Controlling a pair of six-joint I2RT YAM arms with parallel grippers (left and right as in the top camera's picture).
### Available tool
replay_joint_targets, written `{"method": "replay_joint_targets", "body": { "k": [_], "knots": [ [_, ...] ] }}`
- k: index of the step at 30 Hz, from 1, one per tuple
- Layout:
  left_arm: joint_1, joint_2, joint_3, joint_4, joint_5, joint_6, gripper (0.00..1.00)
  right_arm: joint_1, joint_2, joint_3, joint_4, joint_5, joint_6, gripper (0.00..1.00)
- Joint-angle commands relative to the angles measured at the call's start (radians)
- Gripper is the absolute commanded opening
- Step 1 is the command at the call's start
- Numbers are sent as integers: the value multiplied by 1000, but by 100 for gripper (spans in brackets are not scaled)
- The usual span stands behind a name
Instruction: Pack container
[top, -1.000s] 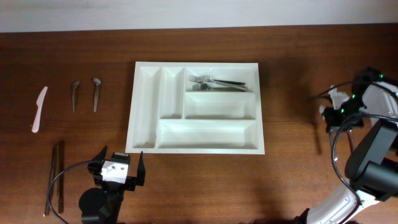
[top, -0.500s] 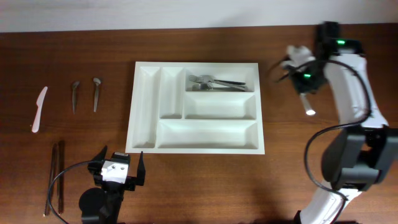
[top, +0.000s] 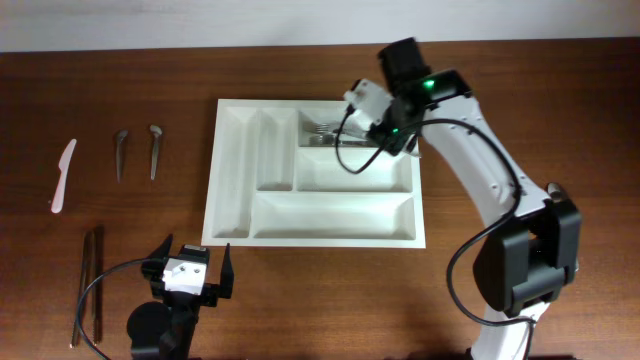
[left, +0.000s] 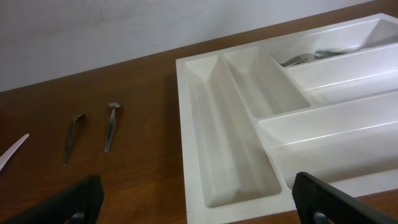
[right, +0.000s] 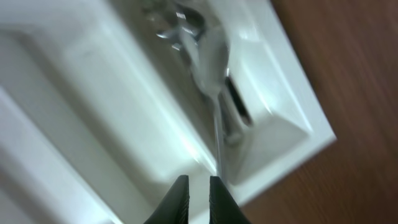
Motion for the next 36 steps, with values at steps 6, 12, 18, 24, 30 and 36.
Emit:
{"method": "replay_joint_targets", "body": {
  "k": [6, 12, 18, 24, 30, 36],
  "knots": [
    [5, -8, -4, -1, -8, 13, 99, 22, 40, 18, 4, 23, 21, 12],
    [5, -8, -4, -1, -8, 13, 99, -26, 41, 18, 5, 81, 16, 19],
    [5, -8, -4, -1, -8, 13, 99, -85, 58, 18, 45, 66, 16, 30],
    [5, -8, -4, -1, -8, 13, 99, -101, 110, 18, 64, 58, 16, 38],
    [5, -8, -4, -1, -8, 13, 99, -92, 156, 18, 93, 46, 16, 48],
    [5, -8, -4, -1, -8, 13, 99, -94, 170, 18, 116, 48, -48, 56]
  ]
}}
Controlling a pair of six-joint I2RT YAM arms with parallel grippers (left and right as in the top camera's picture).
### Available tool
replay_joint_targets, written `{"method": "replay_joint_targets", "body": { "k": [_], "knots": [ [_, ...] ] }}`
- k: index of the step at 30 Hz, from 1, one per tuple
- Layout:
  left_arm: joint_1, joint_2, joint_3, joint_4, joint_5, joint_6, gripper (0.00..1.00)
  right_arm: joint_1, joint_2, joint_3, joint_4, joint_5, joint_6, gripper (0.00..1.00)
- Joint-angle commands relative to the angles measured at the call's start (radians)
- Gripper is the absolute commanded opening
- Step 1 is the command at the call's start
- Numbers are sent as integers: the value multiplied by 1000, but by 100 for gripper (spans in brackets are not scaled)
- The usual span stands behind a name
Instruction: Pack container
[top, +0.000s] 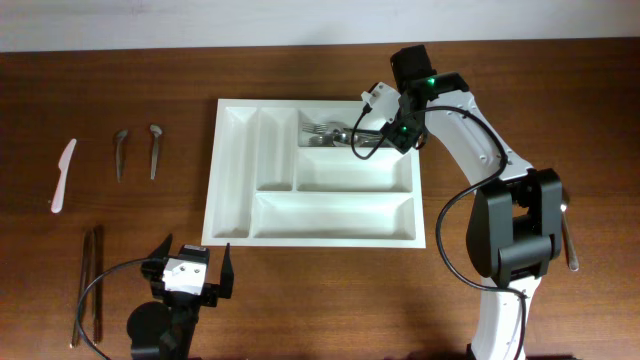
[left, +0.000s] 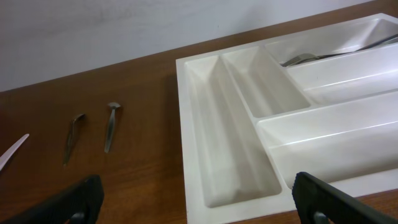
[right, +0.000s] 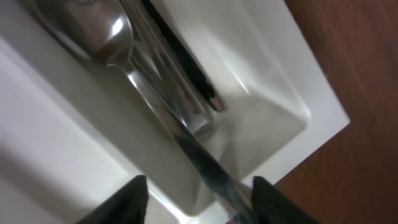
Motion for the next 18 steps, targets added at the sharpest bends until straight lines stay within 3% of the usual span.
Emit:
{"method": "replay_joint_targets", "body": {
  "k": [1, 18],
  "knots": [
    [5, -8, -4, -1, -7, 13, 99, 5, 15, 18, 14, -9, -44, 57],
    [5, -8, -4, -1, -7, 13, 99, 3, 18, 18, 16, -10, -85, 59]
  ]
}}
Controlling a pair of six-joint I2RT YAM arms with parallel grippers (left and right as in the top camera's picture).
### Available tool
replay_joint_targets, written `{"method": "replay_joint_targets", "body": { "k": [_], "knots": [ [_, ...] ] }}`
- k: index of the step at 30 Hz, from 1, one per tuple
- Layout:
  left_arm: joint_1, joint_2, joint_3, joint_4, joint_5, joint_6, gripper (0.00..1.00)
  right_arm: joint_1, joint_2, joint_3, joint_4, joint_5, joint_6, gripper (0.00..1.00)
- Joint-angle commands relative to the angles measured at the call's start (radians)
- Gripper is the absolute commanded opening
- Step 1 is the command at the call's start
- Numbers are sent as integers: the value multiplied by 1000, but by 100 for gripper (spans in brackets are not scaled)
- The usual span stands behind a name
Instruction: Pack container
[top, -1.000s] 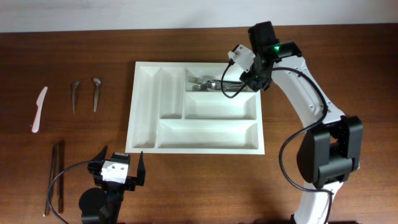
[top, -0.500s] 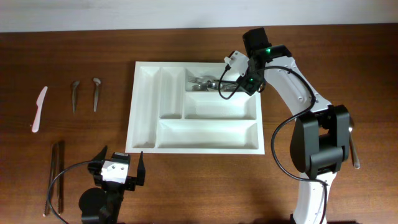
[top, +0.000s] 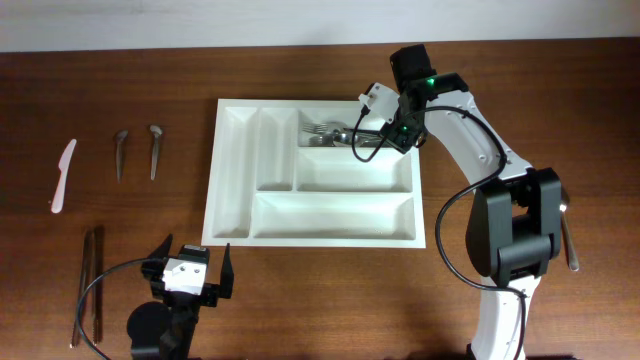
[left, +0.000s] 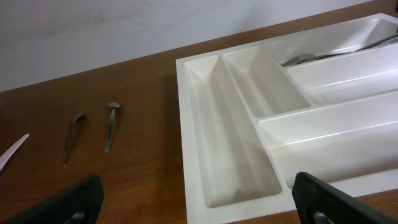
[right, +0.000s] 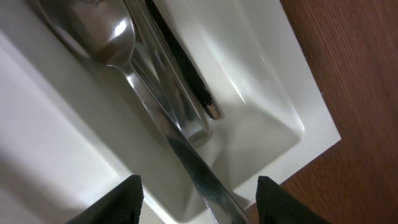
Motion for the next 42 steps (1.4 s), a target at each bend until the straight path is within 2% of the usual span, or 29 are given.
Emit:
{"method": "replay_joint_targets", "body": {
  "k": [1, 27, 42],
  "knots": [
    [5, -8, -4, -1, -7, 13, 99, 3, 14, 18, -3, -10, -8, 59],
    [5, -8, -4, -1, -7, 13, 99, 4, 61, 24, -30, -8, -11, 59],
    [5, -8, -4, -1, -7, 13, 99, 3, 61, 141, -78, 9, -11, 59]
  ]
}}
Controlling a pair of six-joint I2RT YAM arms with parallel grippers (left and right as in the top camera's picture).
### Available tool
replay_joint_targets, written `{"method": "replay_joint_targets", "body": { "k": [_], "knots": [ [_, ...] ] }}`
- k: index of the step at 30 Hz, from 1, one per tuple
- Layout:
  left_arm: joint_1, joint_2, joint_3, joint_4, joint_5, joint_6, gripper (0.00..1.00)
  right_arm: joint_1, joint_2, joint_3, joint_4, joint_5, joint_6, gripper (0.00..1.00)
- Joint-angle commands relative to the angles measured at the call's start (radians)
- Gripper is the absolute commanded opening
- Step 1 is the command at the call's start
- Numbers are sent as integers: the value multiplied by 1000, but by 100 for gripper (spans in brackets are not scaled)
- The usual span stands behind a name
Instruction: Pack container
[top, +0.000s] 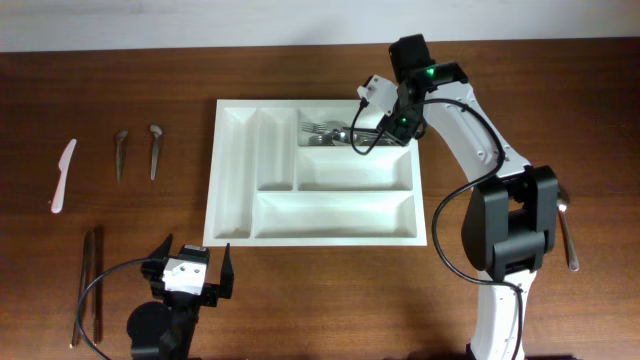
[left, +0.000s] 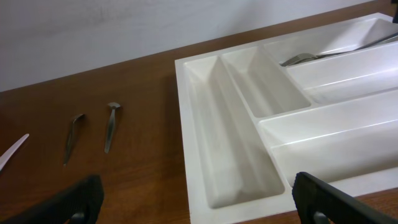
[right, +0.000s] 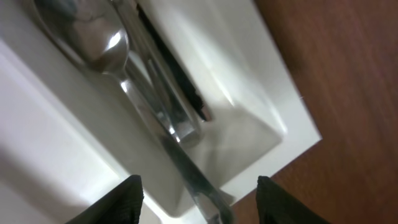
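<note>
A white cutlery tray lies mid-table. Its back right compartment holds several forks and a spoon. My right gripper hangs open over that compartment's right end. In the right wrist view the spoon lies on the forks, its handle running between my open fingers toward the tray's rim. My left gripper stands open at the table's front edge, nothing between its fingers, facing the tray.
Left of the tray lie a white plastic knife, two small metal pieces and two long dark sticks. Another spoon lies at the far right, partly behind my right arm.
My right gripper, still open, has drawn back a little toward the tray's far right corner. The spoon stays in the compartment. The left arm has not moved.
At first my right gripper was shut on the spoon's handle above the back right compartment. At the two later moments it stood open with the spoon lying on the forks. Now it is open and slightly farther from them.
</note>
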Motion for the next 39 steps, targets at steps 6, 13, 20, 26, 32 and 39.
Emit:
{"method": "replay_joint_targets", "body": {
  "k": [6, 13, 20, 26, 32, 39],
  "knots": [
    [5, -8, -4, -1, -8, 13, 99, 3, 21, 23, 18, 8, -8, 58],
    [5, -8, -4, -1, -8, 13, 99, 2, 22, 23, 31, 9, -7, 52],
    [5, -8, -4, -1, -8, 13, 99, -6, 35, 23, 23, 9, -6, 54],
    [5, -8, -4, -1, -8, 13, 99, -20, 50, 23, 19, 8, -6, 59],
    [5, -8, -4, -1, -8, 13, 99, -24, 51, 23, 13, 4, -6, 59],
    [5, -8, -4, -1, -8, 13, 99, -24, 60, 23, 0, -38, -6, 59]
  ]
}}
